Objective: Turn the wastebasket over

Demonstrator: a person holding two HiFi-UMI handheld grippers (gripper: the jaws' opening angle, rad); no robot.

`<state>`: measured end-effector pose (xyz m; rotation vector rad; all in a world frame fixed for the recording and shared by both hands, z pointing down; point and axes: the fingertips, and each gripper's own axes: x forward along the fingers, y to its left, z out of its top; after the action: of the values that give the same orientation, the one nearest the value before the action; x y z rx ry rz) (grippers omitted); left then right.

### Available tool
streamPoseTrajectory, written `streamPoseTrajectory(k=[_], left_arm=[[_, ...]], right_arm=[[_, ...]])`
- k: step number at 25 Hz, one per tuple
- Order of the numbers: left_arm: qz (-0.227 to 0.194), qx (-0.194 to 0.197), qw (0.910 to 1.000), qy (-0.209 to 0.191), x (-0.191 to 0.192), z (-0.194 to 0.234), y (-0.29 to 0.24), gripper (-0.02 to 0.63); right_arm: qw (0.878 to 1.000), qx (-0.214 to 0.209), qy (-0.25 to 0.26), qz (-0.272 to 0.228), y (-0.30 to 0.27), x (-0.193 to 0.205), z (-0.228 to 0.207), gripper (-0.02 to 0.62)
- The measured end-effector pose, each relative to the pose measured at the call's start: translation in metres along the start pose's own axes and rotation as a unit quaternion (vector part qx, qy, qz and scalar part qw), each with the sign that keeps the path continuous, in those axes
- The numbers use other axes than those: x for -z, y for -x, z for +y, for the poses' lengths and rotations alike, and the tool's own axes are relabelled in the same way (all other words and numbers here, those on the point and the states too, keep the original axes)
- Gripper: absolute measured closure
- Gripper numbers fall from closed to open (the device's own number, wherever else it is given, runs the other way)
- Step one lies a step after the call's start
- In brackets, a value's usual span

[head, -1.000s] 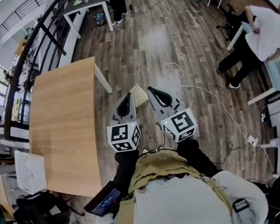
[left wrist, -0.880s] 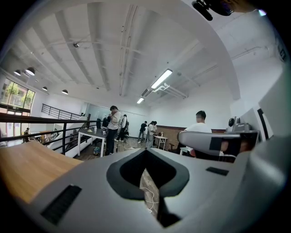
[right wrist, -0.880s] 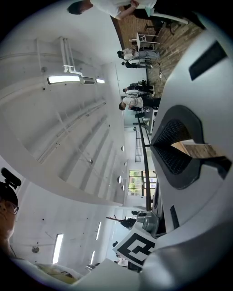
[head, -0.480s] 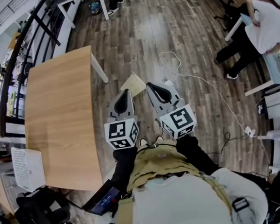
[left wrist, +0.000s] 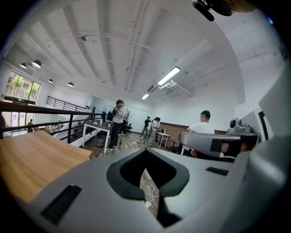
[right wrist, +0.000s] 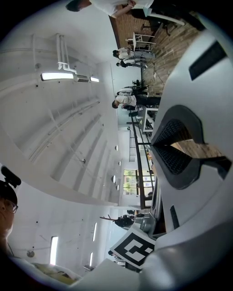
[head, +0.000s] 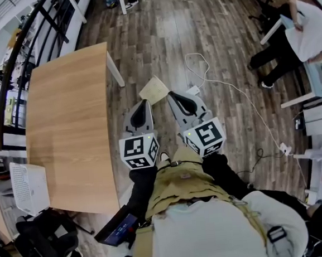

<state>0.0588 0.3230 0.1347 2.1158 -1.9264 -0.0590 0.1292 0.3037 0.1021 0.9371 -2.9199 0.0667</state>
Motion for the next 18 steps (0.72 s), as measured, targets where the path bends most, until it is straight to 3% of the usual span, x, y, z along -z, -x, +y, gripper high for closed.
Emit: streamPoseTrajectory(k=[8,18], left_arm=[[0.010,-0.003,0.9999,0.011,0.008,0.019,-0.008,0.604],[0.028,-0.027,0.9992,0.006,0.007,0.056,-0.089,0.606]], right_arm=[[1.000,-0.005,-0.002,0.014,-0.019,0.010,0.004,0.574],[0.999,-0.020,-0.025,0.016,-0.093,0.025,-0.054,0.574]])
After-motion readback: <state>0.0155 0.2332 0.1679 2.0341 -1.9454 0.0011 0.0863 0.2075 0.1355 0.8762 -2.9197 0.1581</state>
